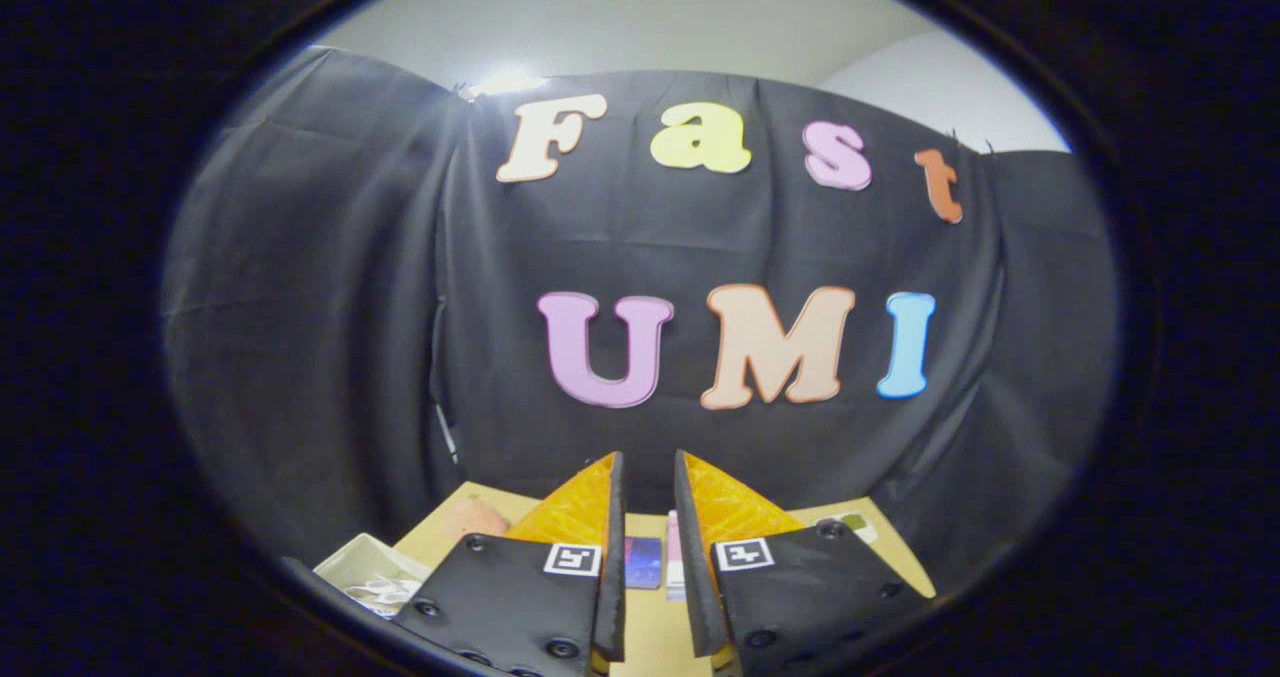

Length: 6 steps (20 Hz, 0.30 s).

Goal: Open the storage box then place both shoes into the box .Put the left shoe in first, then the right shoe, with the right side of both shoes facing outward in a uniform manner.

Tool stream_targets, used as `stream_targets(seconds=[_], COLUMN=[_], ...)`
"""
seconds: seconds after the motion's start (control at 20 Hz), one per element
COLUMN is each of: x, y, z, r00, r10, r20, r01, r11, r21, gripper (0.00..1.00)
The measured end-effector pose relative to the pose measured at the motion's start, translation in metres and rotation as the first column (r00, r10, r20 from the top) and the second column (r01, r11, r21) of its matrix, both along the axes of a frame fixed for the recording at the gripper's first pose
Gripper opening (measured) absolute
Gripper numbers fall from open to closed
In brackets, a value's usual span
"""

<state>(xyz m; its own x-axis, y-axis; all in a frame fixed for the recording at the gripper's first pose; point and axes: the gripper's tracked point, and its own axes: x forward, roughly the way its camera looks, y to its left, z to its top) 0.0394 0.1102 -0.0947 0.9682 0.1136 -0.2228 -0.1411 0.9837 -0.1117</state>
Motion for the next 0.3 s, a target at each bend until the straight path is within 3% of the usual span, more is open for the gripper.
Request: stream_targets(seconds=[0.3], x=[0.015], y=[-0.026], z=[0.040], r00=[0.994], r10=[-0.046], r20=[0.103], r01=[0.048], r11=[0.999], r21=[-0.012], gripper=[0.27])
